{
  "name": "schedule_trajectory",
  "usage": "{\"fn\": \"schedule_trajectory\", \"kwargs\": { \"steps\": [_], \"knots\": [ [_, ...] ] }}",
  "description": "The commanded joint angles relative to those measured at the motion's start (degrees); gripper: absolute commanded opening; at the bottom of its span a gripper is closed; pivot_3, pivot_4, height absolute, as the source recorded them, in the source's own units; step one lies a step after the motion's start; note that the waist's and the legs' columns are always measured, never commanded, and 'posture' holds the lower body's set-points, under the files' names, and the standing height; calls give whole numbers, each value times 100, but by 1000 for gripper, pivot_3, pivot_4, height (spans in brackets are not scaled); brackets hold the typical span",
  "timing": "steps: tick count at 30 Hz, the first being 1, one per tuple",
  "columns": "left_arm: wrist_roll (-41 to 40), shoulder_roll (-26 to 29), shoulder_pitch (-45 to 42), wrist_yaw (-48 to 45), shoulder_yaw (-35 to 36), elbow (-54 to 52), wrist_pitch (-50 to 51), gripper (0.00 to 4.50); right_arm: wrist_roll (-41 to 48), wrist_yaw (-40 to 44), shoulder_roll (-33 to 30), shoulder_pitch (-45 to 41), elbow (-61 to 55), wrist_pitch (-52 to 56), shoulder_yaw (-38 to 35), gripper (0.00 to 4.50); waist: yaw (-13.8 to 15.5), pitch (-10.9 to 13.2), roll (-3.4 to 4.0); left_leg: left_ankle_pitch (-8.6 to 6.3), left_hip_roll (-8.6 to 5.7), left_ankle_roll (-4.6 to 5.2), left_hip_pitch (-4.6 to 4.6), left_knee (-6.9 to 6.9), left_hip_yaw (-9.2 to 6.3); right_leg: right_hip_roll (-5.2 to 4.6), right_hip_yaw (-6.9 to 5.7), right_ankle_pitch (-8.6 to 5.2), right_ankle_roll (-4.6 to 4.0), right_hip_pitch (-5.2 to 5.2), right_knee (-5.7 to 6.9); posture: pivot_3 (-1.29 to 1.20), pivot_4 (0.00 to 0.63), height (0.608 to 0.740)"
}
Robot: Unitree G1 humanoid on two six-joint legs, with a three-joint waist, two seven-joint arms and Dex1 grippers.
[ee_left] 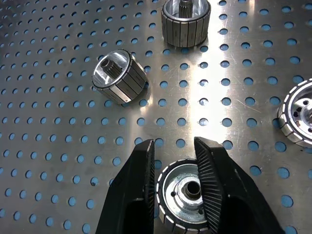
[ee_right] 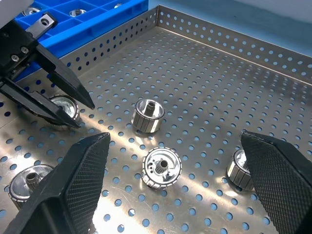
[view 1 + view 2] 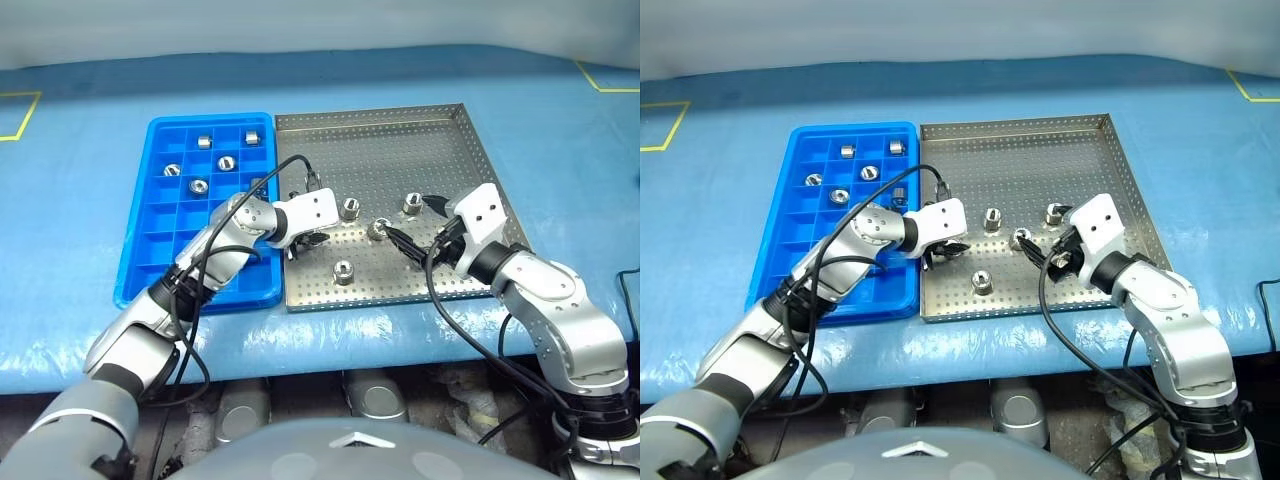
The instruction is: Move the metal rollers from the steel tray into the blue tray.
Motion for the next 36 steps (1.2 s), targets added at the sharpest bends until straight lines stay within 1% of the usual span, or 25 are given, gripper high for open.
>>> {"fn": "schedule_trajectory", "kwargs": {
  "steps": [1, 4, 10, 13, 15, 16, 18, 21, 23, 28, 36],
  "knots": [
    [-110, 32, 80, -17, 261, -232, 71, 1330, -7, 23, 25, -105, -67, -131, -3, 4500, 2, 0, 0, 0, 0, 0, 0, 0, 0, 0, 0, 0, 0, 0, 0, -140, 150, 740],
    [-154, 32, 83, -10, 326, -258, 69, 1330, -28, 34, 25, -120, -49, -140, 8, 4500, 12, 0, 0, 0, 0, 0, -1, 0, 0, 0, 0, 0, 0, -1, 0, -139, 150, 740],
    [-386, -162, 23, 115, 653, -232, 60, 1330, -47, 36, 38, -117, -40, -168, 33, 4500, 39, 0, -1, 0, -2, 0, -3, 2, 0, -2, 0, 0, 0, -1, -1, -146, 150, 740],
    [-375, -112, 37, 83, 663, -260, -20, 1330, -50, 27, 41, -99, -44, -180, 32, 4500, 38, 0, -1, 0, -2, 0, -4, 2, 0, -3, 0, 0, 0, -1, -2, -148, 150, 740],
    [-400, -35, 54, -29, 668, -291, -254, 1330, -55, 27, 42, -83, -46, -189, 31, 4500, 38, 0, -1, 0, -2, 0, -3, 1, 0, -2, 0, 0, 0, -1, -1, -149, 150, 740],
    [-403, 11, 57, -92, 652, -316, -290, 1713, -57, 27, 44, -78, -48, -191, 30, 4500, 36, 0, -1, 0, -2, 0, -3, 2, 0, -2, 0, 0, 0, -1, -1, -149, 150, 740],
    [-321, 118, 41, -187, 561, -359, -257, 2228, -59, 25, 53, -74, -42, -198, 32, 4500, 31, 0, 0, 0, -2, 0, -3, 2, 0, -2, 0, 0, 0, -1, -1, -148, 150, 740],
    [-170, 207, -58, -224, 446, -368, -40, 3278, -76, 10, 76, -88, -4, -221, 59, 4500, 36, 0, -1, 0, -2, 0, -3, 2, 0, -2, 0, 0, 0, -1, -1, -144, 150, 740],
    [-78, 346, -174, -430, 283, -399, 42, 3854, -102, -1, 107, -110, 30, -239, 98, 4500, 36, 1, -1, 0, -2, 0, -4, 2, 0, -2, 0, 0, 0, -1, -1, -145, 150, 740],
    [277, 546, -409, -572, -25, -232, -136, 3854, -154, -3, 187, -120, 46, -262, 149, 4500, 27, 1, -1, 0, -2, 0, -3, 1, 1, -2, 0, 0, 0, -2, -2, -151, 150, 740],
    [681, 433, -589, -799, -468, 308, -499, 3854, -240, -24, 264, -72, 43, -316, 128, 4500, 25, 0, 0, 0, -2, 0, -3, 2, 1, -2, 0, 0, 0, -2, -1, -168, 150, 740]
  ]
}}
